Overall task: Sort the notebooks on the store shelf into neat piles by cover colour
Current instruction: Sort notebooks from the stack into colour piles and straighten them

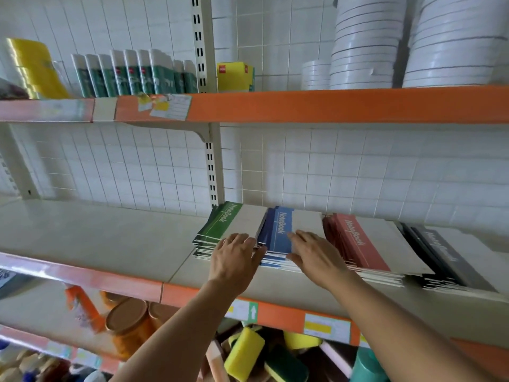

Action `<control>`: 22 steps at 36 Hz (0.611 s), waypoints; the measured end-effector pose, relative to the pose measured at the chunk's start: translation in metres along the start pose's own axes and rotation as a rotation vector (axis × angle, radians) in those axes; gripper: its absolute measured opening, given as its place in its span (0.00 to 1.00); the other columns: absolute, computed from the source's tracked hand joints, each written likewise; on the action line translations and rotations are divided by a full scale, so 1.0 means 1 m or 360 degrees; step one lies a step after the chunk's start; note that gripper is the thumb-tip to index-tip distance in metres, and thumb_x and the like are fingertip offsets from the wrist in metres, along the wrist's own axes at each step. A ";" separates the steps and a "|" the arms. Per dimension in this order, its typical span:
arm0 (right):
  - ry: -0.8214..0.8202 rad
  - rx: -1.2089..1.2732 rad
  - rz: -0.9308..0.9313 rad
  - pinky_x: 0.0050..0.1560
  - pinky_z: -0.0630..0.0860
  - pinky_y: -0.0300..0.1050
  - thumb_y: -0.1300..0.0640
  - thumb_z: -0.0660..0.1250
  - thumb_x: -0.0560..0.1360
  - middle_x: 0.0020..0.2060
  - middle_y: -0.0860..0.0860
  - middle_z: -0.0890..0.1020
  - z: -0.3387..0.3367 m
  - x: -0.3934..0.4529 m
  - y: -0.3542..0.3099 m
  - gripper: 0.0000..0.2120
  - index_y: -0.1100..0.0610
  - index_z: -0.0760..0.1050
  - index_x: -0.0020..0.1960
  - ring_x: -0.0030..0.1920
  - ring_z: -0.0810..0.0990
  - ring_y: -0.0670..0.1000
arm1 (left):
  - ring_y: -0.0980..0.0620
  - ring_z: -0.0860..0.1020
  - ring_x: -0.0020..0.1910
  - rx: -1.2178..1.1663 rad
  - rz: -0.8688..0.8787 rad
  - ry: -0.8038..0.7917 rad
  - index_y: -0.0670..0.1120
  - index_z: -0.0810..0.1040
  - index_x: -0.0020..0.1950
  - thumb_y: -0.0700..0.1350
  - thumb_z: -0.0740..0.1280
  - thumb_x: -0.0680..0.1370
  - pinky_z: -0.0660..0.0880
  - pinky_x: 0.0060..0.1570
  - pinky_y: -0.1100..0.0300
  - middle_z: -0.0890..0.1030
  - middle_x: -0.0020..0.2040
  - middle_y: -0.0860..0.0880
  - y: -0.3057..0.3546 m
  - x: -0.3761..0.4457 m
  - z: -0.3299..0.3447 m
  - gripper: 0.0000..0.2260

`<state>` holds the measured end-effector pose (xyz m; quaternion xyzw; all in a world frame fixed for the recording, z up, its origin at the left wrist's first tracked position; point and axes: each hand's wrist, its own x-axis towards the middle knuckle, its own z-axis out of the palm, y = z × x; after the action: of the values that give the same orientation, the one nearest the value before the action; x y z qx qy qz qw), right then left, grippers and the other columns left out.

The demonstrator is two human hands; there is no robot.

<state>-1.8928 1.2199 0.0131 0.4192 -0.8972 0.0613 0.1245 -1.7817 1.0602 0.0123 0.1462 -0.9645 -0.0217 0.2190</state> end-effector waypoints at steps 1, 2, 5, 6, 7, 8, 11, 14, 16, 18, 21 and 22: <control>0.0037 -0.0001 0.0009 0.69 0.63 0.46 0.47 0.57 0.81 0.72 0.53 0.66 -0.001 -0.004 0.000 0.26 0.55 0.58 0.76 0.71 0.66 0.54 | 0.53 0.69 0.66 -0.0005 0.0017 -0.0003 0.52 0.75 0.63 0.58 0.52 0.82 0.63 0.62 0.58 0.75 0.64 0.54 0.002 -0.001 0.001 0.19; 0.0065 0.0002 0.0028 0.69 0.64 0.46 0.47 0.57 0.81 0.72 0.53 0.67 -0.001 -0.008 0.001 0.25 0.56 0.60 0.75 0.70 0.66 0.54 | 0.53 0.70 0.65 -0.0008 0.0037 -0.0003 0.53 0.75 0.62 0.58 0.52 0.82 0.64 0.62 0.58 0.75 0.63 0.54 0.004 -0.002 0.002 0.18; 0.0119 0.0024 0.0105 0.68 0.65 0.46 0.47 0.57 0.81 0.70 0.53 0.69 -0.002 -0.023 0.006 0.24 0.56 0.62 0.73 0.69 0.68 0.54 | 0.52 0.70 0.65 -0.0035 0.0102 -0.0020 0.51 0.76 0.60 0.58 0.53 0.82 0.64 0.61 0.57 0.76 0.63 0.54 0.011 -0.007 0.006 0.18; 0.0133 0.0027 0.0130 0.68 0.65 0.47 0.47 0.58 0.81 0.70 0.53 0.70 -0.003 -0.030 0.008 0.24 0.56 0.63 0.73 0.69 0.68 0.54 | 0.52 0.70 0.65 -0.0052 0.0122 -0.0028 0.51 0.76 0.61 0.58 0.53 0.82 0.64 0.61 0.57 0.76 0.63 0.53 0.014 -0.008 0.007 0.18; 0.0143 0.0026 0.0159 0.68 0.65 0.47 0.47 0.58 0.80 0.69 0.52 0.70 -0.003 -0.037 0.011 0.24 0.56 0.63 0.73 0.69 0.68 0.54 | 0.52 0.70 0.65 -0.0062 0.0145 -0.0035 0.50 0.76 0.61 0.58 0.53 0.82 0.64 0.62 0.57 0.76 0.63 0.53 0.017 -0.009 0.008 0.18; 0.0150 0.0021 0.0187 0.68 0.64 0.47 0.47 0.58 0.80 0.70 0.52 0.69 -0.004 -0.044 0.014 0.24 0.55 0.63 0.73 0.70 0.67 0.54 | 0.52 0.70 0.65 -0.0067 0.0168 -0.0041 0.50 0.76 0.61 0.58 0.53 0.82 0.64 0.62 0.57 0.76 0.63 0.53 0.021 -0.010 0.009 0.19; 0.0186 -0.0047 0.0291 0.67 0.67 0.48 0.48 0.59 0.80 0.68 0.54 0.72 -0.007 -0.068 0.027 0.22 0.56 0.67 0.71 0.68 0.70 0.55 | 0.52 0.70 0.65 -0.0118 0.0244 -0.0057 0.51 0.76 0.62 0.58 0.53 0.82 0.64 0.62 0.58 0.76 0.62 0.53 0.038 -0.014 0.013 0.19; 0.0251 -0.0094 0.0387 0.54 0.77 0.52 0.46 0.57 0.76 0.54 0.56 0.81 -0.010 -0.093 0.046 0.23 0.59 0.76 0.63 0.53 0.81 0.58 | 0.51 0.70 0.66 -0.0193 0.0316 -0.0059 0.50 0.76 0.63 0.59 0.53 0.81 0.64 0.62 0.57 0.76 0.64 0.52 0.063 -0.017 0.016 0.20; 0.0224 -0.0147 0.0435 0.49 0.79 0.52 0.45 0.54 0.75 0.49 0.55 0.83 -0.014 -0.112 0.059 0.24 0.58 0.78 0.59 0.47 0.82 0.57 | 0.50 0.69 0.68 -0.0233 0.0377 -0.0073 0.50 0.76 0.64 0.59 0.53 0.81 0.63 0.64 0.58 0.75 0.66 0.51 0.081 -0.020 0.015 0.21; 0.0233 -0.0214 0.0472 0.47 0.80 0.52 0.46 0.54 0.74 0.48 0.54 0.83 -0.021 -0.132 0.072 0.23 0.58 0.79 0.57 0.45 0.83 0.57 | 0.52 0.67 0.70 -0.0208 0.0443 -0.0109 0.52 0.75 0.65 0.59 0.52 0.82 0.60 0.66 0.58 0.73 0.68 0.52 0.101 -0.020 0.016 0.20; 0.0266 -0.0291 0.0584 0.42 0.80 0.50 0.46 0.55 0.72 0.45 0.53 0.84 -0.033 -0.163 0.091 0.22 0.58 0.80 0.53 0.42 0.83 0.56 | 0.53 0.66 0.69 -0.0209 0.0537 -0.0125 0.53 0.73 0.66 0.59 0.52 0.81 0.61 0.65 0.58 0.73 0.68 0.54 0.133 -0.021 0.017 0.20; 0.0270 -0.0305 0.0635 0.41 0.80 0.48 0.46 0.54 0.71 0.44 0.53 0.84 -0.038 -0.175 0.098 0.22 0.57 0.81 0.52 0.41 0.83 0.55 | 0.53 0.67 0.68 -0.0217 0.0564 -0.0126 0.53 0.73 0.66 0.59 0.51 0.81 0.61 0.65 0.58 0.73 0.67 0.54 0.146 -0.023 0.017 0.20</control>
<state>-1.8535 1.4202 0.0006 0.2132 -0.9503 0.0341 0.2241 -1.8091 1.2058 0.0027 -0.0421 -0.9793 -0.0538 0.1907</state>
